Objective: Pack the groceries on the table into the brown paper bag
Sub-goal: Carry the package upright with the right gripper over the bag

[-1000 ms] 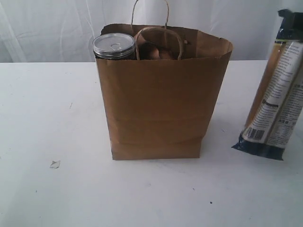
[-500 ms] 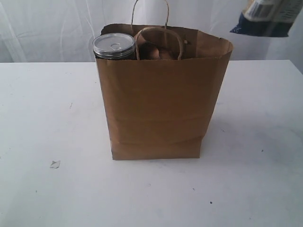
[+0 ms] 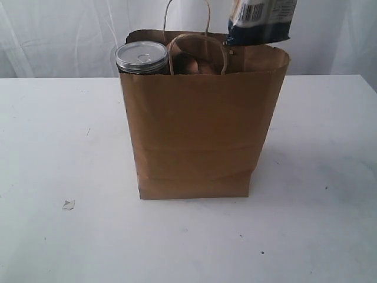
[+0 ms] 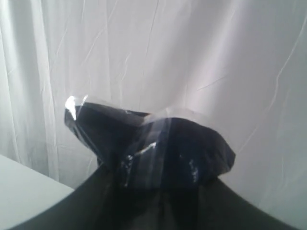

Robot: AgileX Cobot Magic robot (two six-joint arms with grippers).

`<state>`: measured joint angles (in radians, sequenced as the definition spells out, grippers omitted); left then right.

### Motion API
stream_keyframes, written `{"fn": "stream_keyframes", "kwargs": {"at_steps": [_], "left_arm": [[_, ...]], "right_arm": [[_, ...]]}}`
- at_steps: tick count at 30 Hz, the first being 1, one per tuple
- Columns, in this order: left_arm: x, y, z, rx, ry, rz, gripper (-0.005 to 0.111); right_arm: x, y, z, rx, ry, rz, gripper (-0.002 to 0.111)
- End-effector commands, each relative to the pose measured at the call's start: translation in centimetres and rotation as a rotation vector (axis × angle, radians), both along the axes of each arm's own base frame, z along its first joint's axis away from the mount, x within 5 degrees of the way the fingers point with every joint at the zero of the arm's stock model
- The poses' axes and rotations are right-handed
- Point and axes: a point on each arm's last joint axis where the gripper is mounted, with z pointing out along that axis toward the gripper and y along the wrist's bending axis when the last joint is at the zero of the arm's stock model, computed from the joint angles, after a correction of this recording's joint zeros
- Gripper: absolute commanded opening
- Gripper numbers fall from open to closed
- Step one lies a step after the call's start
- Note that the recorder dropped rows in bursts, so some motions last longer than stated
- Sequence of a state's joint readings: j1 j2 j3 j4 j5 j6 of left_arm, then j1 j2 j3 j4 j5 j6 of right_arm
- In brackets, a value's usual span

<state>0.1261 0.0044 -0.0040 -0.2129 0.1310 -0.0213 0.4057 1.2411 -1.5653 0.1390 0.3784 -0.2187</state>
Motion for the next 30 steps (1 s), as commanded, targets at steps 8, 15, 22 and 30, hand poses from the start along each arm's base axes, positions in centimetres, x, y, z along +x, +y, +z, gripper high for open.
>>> {"fn": "stream_keyframes", "kwargs": {"at_steps": [8,15,22,30], "left_arm": [[0.0,0.0,-0.1,-0.003,0.000,0.001,0.000],[0.0,0.0,-0.1,-0.003,0.000,0.001,0.000],[0.0,0.0,-0.1,-0.003,0.000,0.001,0.000],[0.0,0.0,-0.1,-0.003,0.000,0.001,0.000]], "right_arm": [[2.9,1.3,-0.9,-0.023,-0.032,-0.007,0.000],[3.3,1.6,-1.9,-0.053,0.039,0.008,0.000],[3.6,2.0,-3.8,-0.128,0.185,0.031,0.000],[3.9,3.7,-5.5,-0.172,0.278,0.089,0.000]]}}
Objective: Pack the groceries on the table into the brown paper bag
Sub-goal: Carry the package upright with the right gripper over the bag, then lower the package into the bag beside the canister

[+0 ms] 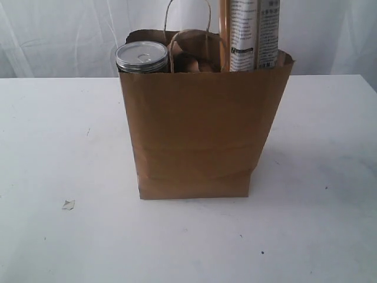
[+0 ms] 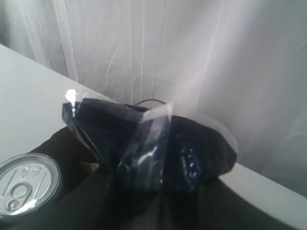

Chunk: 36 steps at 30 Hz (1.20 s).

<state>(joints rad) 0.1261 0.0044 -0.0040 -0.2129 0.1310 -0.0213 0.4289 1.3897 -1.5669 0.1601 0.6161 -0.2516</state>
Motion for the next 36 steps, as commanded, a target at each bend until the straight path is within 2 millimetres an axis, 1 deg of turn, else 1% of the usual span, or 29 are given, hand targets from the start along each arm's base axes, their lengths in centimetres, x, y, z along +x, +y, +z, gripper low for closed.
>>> {"fn": "stream_keyframes", "kwargs": {"at_steps": [1,5,13,14,20,22,26,28,32,36], "left_arm": [[0.0,0.0,-0.1,-0.003,0.000,0.001,0.000],[0.0,0.0,-0.1,-0.003,0.000,0.001,0.000],[0.0,0.0,-0.1,-0.003,0.000,0.001,0.000],[0.0,0.0,-0.1,-0.003,0.000,0.001,0.000],[0.0,0.0,-0.1,-0.003,0.000,0.001,0.000],[0.0,0.0,-0.1,-0.003,0.000,0.001,0.000],[0.0,0.0,-0.1,-0.003,0.000,0.001,0.000],[0.0,0.0,-0.1,-0.003,0.000,0.001,0.000],[0.0,0.0,-0.1,-0.003,0.000,0.001,0.000],[0.0,0.0,-0.1,-0.003,0.000,0.001,0.000]], "right_arm": [[-0.4,1.0,0.5,0.015,-0.054,0.034,0.000],[-0.5,1.8,-1.2,0.005,-0.022,0.055,0.000],[-0.3,2.1,-4.6,-0.026,0.068,0.059,0.000],[-0.2,2.1,-5.3,-0.029,0.076,0.056,0.000],[0.0,2.1,-8.1,-0.036,0.120,0.043,0.000],[0.0,2.1,-8.5,-0.033,0.119,0.038,0.000],[0.0,2.1,-8.6,-0.030,0.115,0.037,0.000],[-0.2,2.5,-8.9,-0.025,0.146,0.052,0.000],[-0.2,2.6,-11.3,-0.034,0.188,0.044,0.000],[-0.3,2.5,-12.7,-0.032,0.219,0.037,0.000]]}}
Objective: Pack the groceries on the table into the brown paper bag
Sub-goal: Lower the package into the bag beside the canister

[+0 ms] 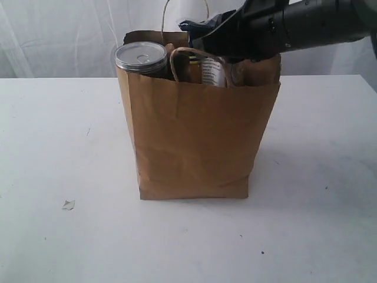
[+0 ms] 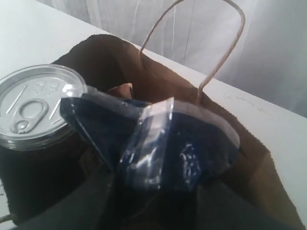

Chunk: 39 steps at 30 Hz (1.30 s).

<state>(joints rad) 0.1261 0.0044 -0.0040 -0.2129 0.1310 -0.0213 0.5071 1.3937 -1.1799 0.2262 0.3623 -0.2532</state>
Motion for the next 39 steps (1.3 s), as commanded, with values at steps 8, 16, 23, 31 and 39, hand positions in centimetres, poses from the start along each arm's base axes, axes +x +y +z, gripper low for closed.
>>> {"fn": "stream_keyframes", "kwargs": {"at_steps": [8,16,23,31,39], "left_arm": [[0.0,0.0,-0.1,-0.003,0.000,0.001,0.000],[0.0,0.0,-0.1,-0.003,0.000,0.001,0.000],[0.0,0.0,-0.1,-0.003,0.000,0.001,0.000],[0.0,0.0,-0.1,-0.003,0.000,0.001,0.000],[0.0,0.0,-0.1,-0.003,0.000,0.001,0.000]], "right_arm": [[-0.5,-0.3,-3.6,-0.043,0.091,-0.002,0.000],[-0.7,-0.4,-4.5,-0.055,0.112,-0.003,0.000],[-0.8,-0.4,-4.1,-0.020,0.103,-0.013,0.006],[-1.3,-0.6,-3.2,-0.005,0.085,-0.012,0.058],[-2.2,-1.1,-1.9,0.021,0.053,-0.011,0.065]]}}
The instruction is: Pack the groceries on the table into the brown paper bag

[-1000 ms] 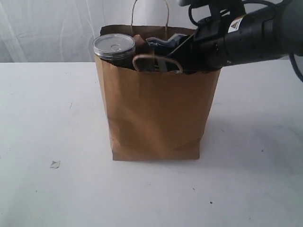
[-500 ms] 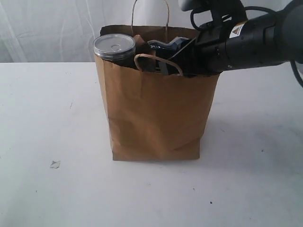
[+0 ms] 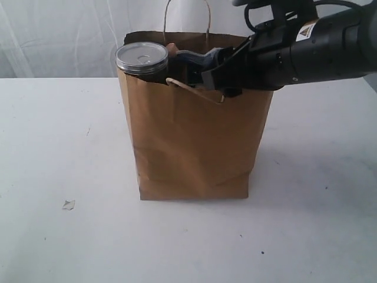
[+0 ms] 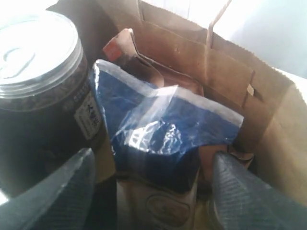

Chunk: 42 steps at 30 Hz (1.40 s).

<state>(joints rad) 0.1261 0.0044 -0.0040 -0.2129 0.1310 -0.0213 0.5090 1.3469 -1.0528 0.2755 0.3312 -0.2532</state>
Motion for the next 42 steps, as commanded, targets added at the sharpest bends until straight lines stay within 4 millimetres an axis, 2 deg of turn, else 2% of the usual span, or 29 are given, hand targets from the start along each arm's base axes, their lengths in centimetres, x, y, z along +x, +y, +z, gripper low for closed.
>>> {"fn": "stream_keyframes", "kwargs": {"at_steps": [1,14,28,30,36,41,42], "left_arm": [[0.0,0.0,-0.1,-0.003,0.000,0.001,0.000],[0.0,0.0,-0.1,-0.003,0.000,0.001,0.000],[0.0,0.0,-0.1,-0.003,0.000,0.001,0.000],[0.0,0.0,-0.1,-0.003,0.000,0.001,0.000],[0.0,0.0,-0.1,-0.003,0.000,0.001,0.000],[0.0,0.0,-0.1,-0.003,0.000,0.001,0.000],[0.0,0.0,-0.1,-0.003,0.000,0.001,0.000]], "right_arm": [[-0.7,-0.4,0.8,0.009,-0.024,0.001,0.065],[-1.7,-1.0,2.4,0.040,-0.079,-0.001,0.065],[-5.4,-3.2,7.2,0.140,-0.261,-0.012,0.063],[-6.5,-3.8,8.2,0.158,-0.301,-0.012,0.056],[-10.7,-6.1,10.6,0.221,-0.413,-0.010,0.023],[-14.2,-7.9,10.8,0.243,-0.453,0.002,0.000],[-14.8,-8.3,10.8,0.245,-0.458,0.004,0.000]]}}
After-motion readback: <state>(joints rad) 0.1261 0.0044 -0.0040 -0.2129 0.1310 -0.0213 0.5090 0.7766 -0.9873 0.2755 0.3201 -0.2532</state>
